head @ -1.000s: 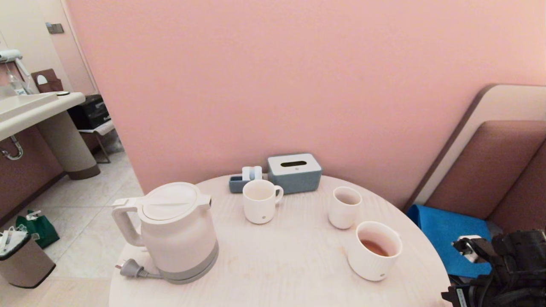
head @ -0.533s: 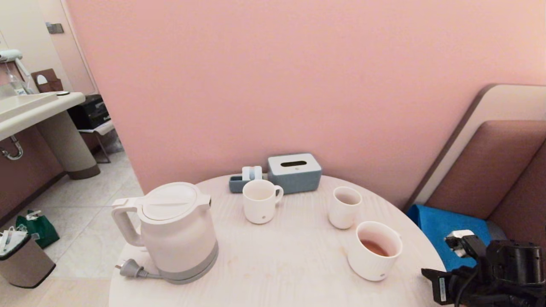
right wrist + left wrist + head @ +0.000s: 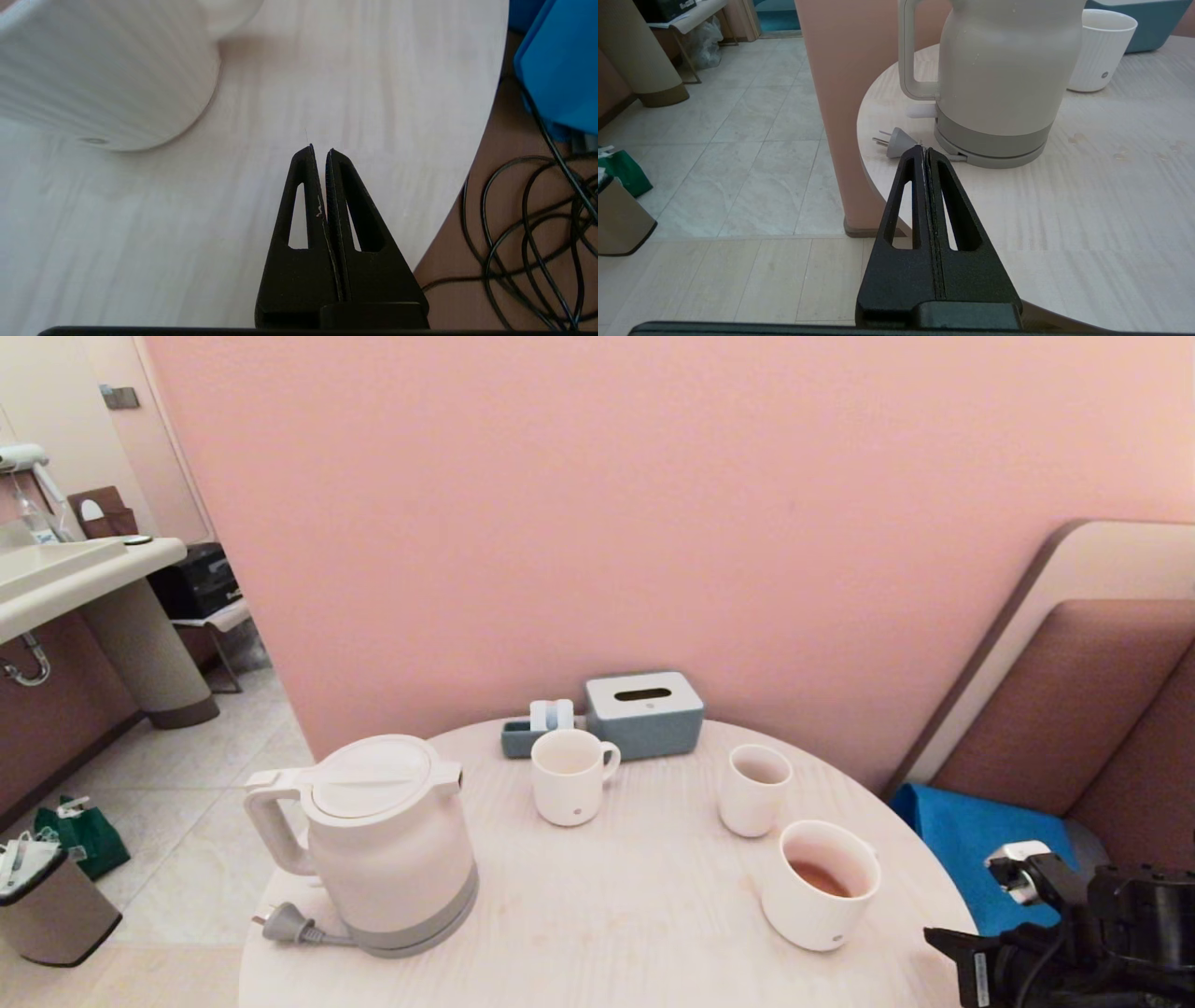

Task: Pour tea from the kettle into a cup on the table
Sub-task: Pick up the cup

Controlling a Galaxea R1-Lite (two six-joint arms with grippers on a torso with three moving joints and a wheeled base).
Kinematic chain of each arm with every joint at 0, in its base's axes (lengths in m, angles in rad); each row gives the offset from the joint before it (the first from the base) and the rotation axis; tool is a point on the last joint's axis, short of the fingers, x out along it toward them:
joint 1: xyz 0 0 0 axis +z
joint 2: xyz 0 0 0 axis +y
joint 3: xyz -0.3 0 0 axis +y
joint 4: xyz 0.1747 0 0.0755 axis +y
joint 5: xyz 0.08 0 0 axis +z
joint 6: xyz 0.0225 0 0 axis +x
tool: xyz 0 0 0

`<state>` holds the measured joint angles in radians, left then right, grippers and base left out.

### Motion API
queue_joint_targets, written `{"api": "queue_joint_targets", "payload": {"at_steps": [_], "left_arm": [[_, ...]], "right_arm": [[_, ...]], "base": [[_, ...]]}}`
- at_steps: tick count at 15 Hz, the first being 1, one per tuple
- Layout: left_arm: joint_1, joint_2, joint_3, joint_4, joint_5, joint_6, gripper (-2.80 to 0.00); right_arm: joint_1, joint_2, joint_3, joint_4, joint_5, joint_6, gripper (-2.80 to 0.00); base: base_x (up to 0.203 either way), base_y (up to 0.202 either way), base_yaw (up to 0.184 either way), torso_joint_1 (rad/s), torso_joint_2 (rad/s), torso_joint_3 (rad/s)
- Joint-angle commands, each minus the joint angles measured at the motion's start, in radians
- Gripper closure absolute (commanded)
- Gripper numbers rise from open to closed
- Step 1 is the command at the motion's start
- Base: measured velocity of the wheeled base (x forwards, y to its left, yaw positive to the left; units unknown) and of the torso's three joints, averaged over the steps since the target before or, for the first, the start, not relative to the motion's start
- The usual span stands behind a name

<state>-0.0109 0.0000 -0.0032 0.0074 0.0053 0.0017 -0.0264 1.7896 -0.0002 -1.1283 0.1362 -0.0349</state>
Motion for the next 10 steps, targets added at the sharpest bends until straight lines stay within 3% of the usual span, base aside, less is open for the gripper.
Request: {"api": "queue_joint_targets", "payload": {"at_steps": [1,4,10], "left_arm": [[0.0,0.002,0.0,0.0,0.001,0.0,0.0],[0.0,0.002,0.0,0.0,0.001,0.0,0.0],[0.0,0.002,0.0,0.0,0.001,0.0,0.0]], "right_arm": [[0.002,-0.023,-0.013,-0.007,0.003,0.0,0.0],[0.013,-0.024,-0.046,-0.007,0.043,0.0,0.0],[0.034,0.022,-0.07,-0.007,0.043,0.003,0.0]], "base": [[0.0,0.0,0.0,0.0,0.0,0.0],[0.0,0.0,0.0,0.0,0.0,0.0],[0.0,0.0,0.0,0.0,0.0,0.0]]}}
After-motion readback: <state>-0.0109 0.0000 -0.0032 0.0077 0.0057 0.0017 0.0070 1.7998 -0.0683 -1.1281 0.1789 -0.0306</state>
